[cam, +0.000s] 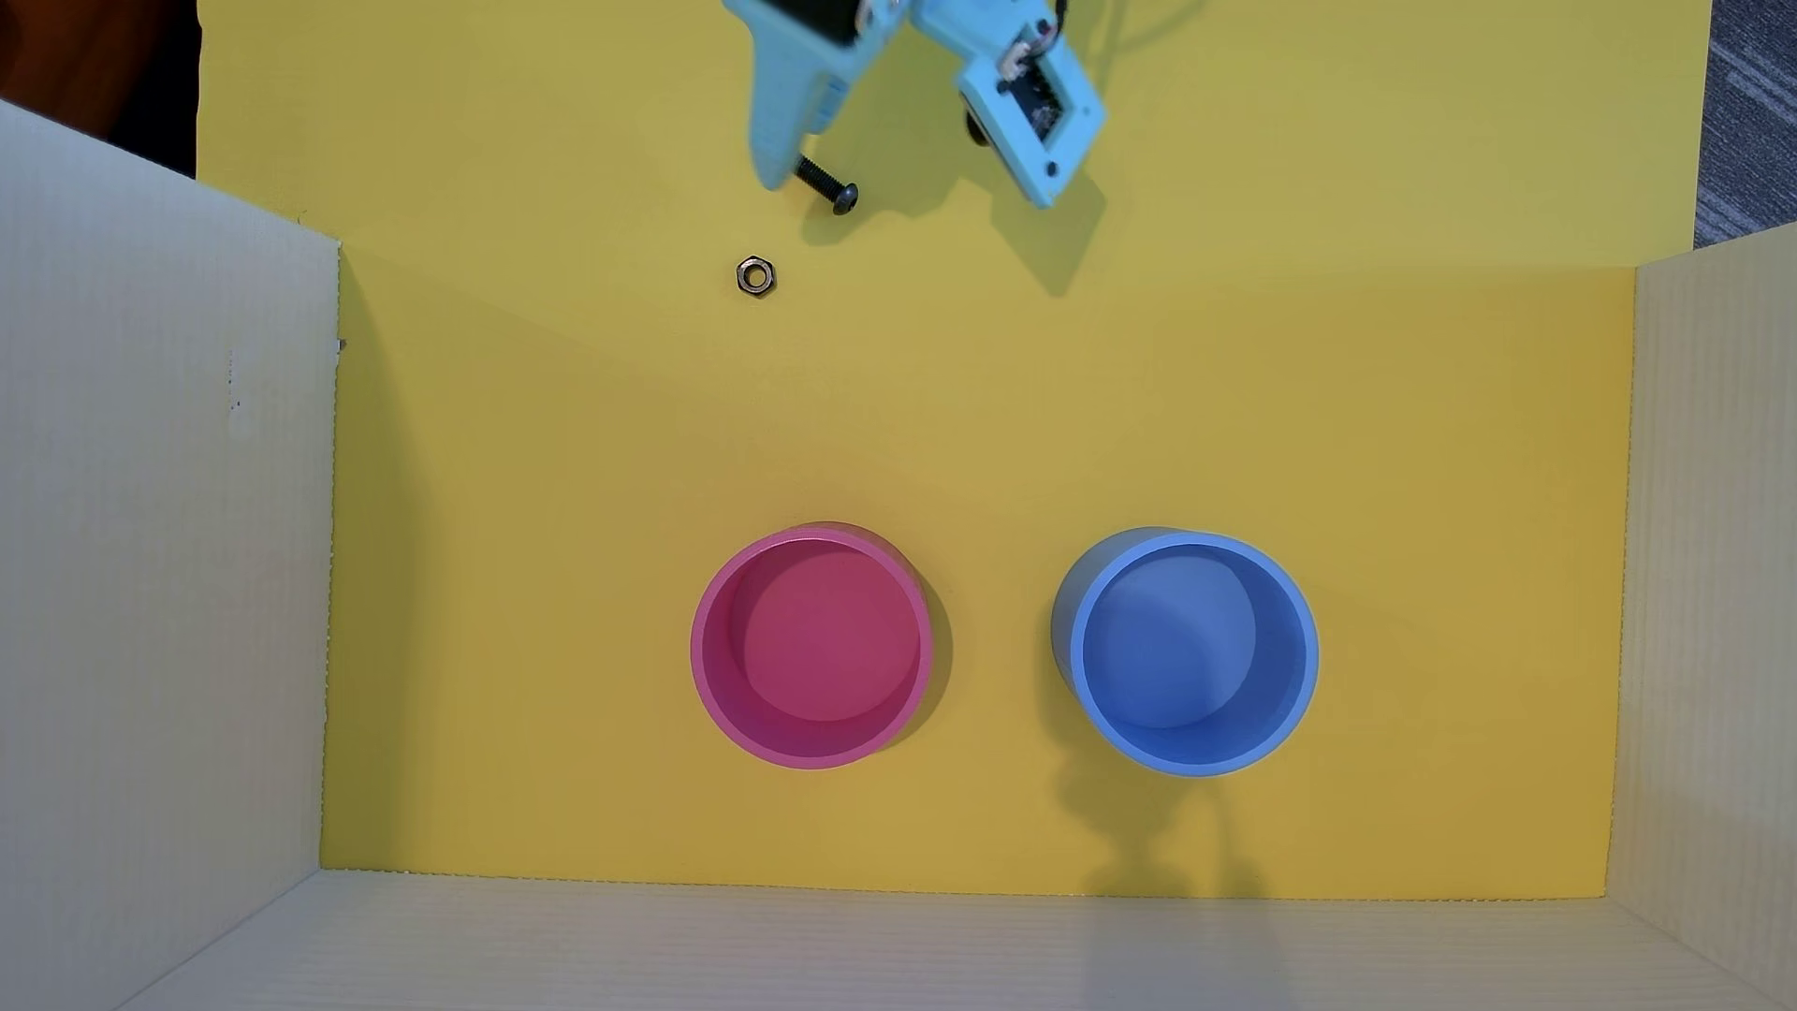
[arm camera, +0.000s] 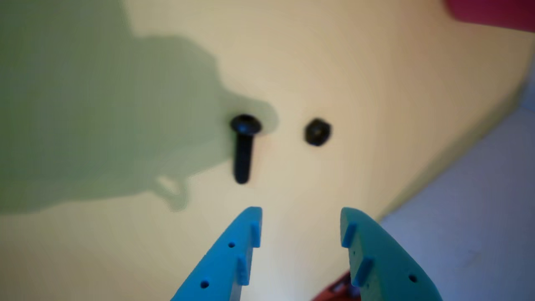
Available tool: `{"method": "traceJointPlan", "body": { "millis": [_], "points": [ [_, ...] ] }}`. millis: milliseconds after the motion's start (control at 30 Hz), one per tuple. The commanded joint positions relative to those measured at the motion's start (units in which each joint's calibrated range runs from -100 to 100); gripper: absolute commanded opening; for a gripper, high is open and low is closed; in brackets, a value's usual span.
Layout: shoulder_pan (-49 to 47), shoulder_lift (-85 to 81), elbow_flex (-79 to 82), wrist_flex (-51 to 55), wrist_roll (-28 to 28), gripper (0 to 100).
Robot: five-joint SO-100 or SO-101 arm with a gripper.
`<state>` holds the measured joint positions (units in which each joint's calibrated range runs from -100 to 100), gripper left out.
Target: Pick up the bolt and place it in the pink box
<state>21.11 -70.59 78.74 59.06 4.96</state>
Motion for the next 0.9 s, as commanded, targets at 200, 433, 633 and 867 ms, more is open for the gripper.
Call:
{"method": "traceJointPlan", "body": {
  "millis": [200,433,633,867],
  "points": [
    [-1.8,14.3,-6.0,-2.6,-0.1,14],
    [-1.4,15.7,-6.1,-3.6,-0.1,14],
    [-1.2,15.8,-6.0,-3.8,-0.2,14],
    [-1.2,17.0,-6.8,-3.8,-0.2,14]
  ]
}}
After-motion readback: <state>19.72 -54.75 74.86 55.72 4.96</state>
